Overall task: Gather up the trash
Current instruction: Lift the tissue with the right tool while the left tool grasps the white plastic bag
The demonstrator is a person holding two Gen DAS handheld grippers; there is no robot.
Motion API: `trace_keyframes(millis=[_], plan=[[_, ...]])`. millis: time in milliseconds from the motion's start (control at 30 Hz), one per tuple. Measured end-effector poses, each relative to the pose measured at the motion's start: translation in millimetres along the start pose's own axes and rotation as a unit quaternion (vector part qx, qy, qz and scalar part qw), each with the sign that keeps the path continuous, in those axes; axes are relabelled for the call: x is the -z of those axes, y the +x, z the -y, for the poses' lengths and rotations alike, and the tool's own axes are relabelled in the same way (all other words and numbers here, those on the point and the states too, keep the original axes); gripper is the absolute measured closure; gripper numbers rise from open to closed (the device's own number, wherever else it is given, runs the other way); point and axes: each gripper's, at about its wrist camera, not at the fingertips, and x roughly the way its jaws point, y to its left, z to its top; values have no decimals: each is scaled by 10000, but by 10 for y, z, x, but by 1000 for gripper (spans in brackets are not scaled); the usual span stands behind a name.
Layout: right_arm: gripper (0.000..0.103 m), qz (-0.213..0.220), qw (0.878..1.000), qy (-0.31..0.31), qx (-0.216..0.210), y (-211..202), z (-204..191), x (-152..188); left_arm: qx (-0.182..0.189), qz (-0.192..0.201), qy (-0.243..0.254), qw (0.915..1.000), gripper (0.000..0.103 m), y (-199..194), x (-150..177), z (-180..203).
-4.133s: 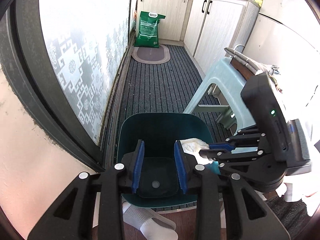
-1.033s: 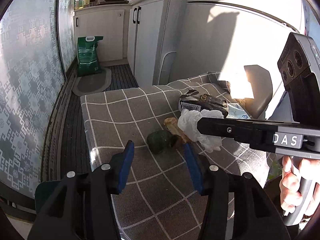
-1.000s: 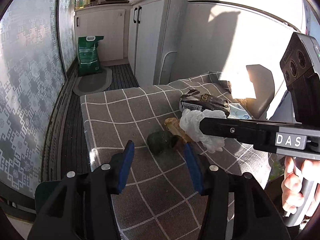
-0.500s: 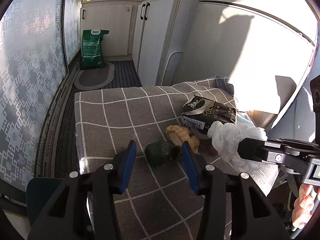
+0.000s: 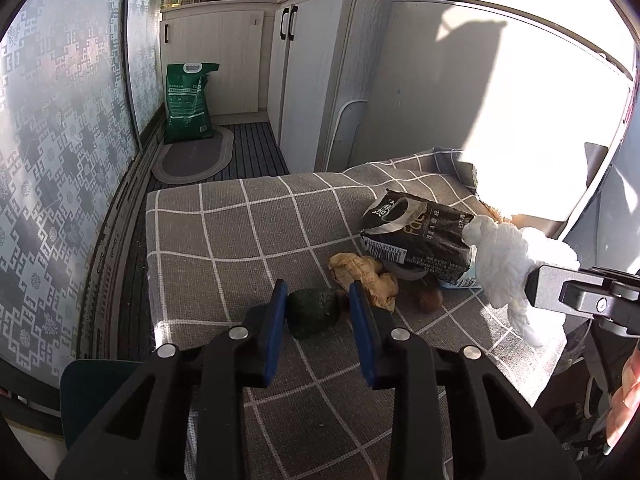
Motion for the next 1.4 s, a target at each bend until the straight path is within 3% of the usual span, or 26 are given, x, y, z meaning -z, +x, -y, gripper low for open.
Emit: trace_keyframes(millis=[100, 533, 767, 1133, 1400], plan=[[97, -9, 10000, -18, 41, 11, -23, 16, 17, 62, -46, 10000, 78, -47, -11, -25], [97, 27, 9999, -27, 97, 7, -60, 0, 31, -158, -33, 9999, 72, 96, 24, -28], [97, 36, 9999, -20, 105, -2, -47, 10, 4, -85, -35, 10000, 78, 45, 27, -59], [97, 10, 9998, -204, 21, 125, -347, -79, 45, 141, -190, 9997, 78, -318, 25, -298], [97, -133, 9988, -459, -51, 367, -719, -136, -58, 339, -408, 9986, 78, -668, 58, -694]])
